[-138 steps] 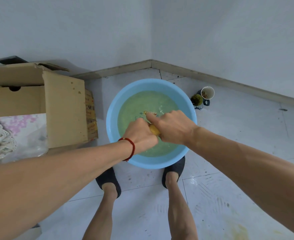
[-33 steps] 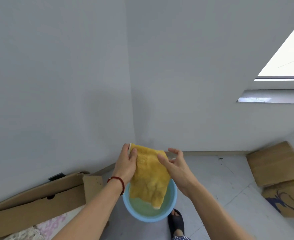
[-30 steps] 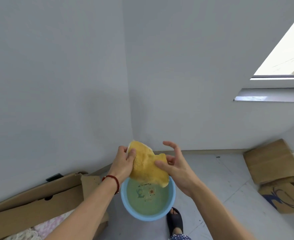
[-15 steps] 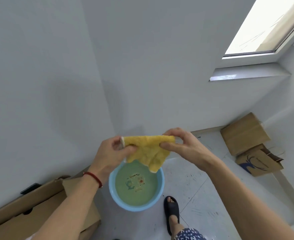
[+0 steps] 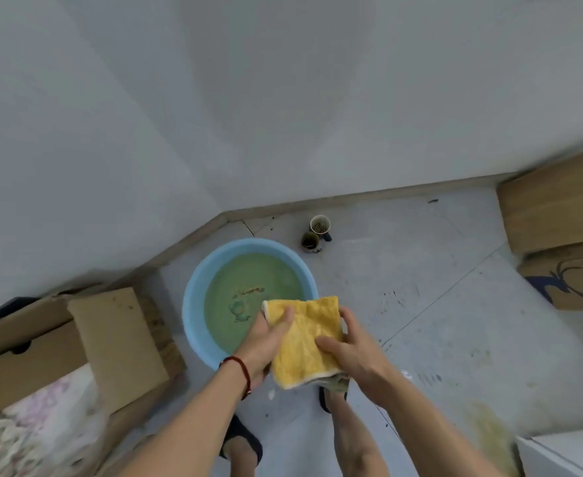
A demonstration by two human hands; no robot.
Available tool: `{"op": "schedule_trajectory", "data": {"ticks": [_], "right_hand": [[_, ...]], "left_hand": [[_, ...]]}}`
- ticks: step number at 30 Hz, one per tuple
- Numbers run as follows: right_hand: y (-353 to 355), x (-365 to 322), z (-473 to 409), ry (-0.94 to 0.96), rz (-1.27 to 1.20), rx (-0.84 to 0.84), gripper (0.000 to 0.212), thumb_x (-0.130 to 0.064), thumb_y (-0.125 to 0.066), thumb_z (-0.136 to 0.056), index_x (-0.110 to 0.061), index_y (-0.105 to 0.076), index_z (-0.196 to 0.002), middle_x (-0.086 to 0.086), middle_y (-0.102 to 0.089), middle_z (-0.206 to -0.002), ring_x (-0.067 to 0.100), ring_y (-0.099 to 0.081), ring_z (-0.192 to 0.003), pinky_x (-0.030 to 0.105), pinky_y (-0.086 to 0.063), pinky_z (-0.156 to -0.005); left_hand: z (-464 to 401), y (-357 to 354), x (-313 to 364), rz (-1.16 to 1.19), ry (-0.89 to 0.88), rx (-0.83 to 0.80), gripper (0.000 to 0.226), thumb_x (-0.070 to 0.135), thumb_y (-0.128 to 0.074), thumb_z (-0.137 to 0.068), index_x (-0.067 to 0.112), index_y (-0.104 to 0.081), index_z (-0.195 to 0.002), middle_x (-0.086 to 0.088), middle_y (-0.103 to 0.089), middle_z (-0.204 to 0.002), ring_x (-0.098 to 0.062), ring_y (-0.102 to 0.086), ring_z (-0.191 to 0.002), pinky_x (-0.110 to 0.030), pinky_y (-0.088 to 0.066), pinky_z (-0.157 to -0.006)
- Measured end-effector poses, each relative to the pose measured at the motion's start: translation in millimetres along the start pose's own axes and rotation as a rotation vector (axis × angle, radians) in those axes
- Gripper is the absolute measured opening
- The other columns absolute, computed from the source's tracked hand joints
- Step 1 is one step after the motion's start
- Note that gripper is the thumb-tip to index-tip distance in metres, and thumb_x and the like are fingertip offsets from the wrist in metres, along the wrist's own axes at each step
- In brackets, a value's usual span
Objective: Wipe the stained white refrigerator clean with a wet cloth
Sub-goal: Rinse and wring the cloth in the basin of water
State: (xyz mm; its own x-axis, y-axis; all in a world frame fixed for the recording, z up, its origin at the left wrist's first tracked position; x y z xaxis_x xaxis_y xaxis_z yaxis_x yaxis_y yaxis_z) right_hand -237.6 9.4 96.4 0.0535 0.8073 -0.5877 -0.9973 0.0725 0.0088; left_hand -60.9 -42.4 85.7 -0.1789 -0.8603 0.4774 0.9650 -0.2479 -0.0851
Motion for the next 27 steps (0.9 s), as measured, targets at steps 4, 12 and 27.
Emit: {"op": "schedule_trajectory", "data": {"ticks": [4, 12, 27], "right_hand": [[40.4, 57.5, -95.5, 0.026, 0.092, 0.019, 0.044, -0.015, -0.069, -0.097, -0.04, -0.052, -0.129, 0.003, -0.07, -0.117, 0.024, -0.071, -0.101, 0.039, -0.062, -0.071], [59.9, 118.1, -245.0, 0.171, 0.311, 0.056, 0.062, -0.025, -0.069, -0.099, -0.036, -0.036, -0.151, -0.003, -0.064, -0.132, 0.013, -0.068, -0.109, 0.039, -0.058, -0.094], [19.1, 108.1, -261.3, 0.164, 0.48, 0.127, 0.048, -0.02, -0.05, -0.106, -0.024, -0.044, -0.153, 0.007, -0.059, -0.132, 0.023, -0.064, -0.106, 0.041, -0.055, -0.092]], "left_hand": [[-93.1, -13.4, -65.1, -0.084, 0.121, -0.151, 0.085, 0.005, -0.082, -0.081, 0.05, -0.031, -0.133, -0.002, -0.065, -0.13, -0.027, -0.068, -0.115, -0.055, -0.061, -0.082], [-232.8, -19.1, -91.6, -0.203, 0.037, 0.237, 0.096, -0.002, -0.071, -0.086, 0.041, -0.02, -0.155, -0.004, -0.058, -0.129, -0.029, -0.065, -0.115, -0.045, -0.056, -0.097], [-256.2, -55.1, -70.0, -0.324, -0.07, 0.299, 0.034, 0.032, -0.061, -0.099, 0.03, -0.04, -0.125, 0.005, -0.057, -0.125, -0.019, -0.064, -0.105, -0.037, -0.051, -0.094]]}}
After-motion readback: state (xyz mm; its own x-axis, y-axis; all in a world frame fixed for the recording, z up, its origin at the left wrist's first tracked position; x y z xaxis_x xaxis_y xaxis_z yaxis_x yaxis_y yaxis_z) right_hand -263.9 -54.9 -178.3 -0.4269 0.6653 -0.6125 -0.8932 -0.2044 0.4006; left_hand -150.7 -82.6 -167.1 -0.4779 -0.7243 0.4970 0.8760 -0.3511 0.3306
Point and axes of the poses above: each hand's wrist, its own z-axis away from the middle knuckle, its own y-axis out of the back of the hand, x = y × z, the point moved 3 cm from there along -z, towards the middle knuckle
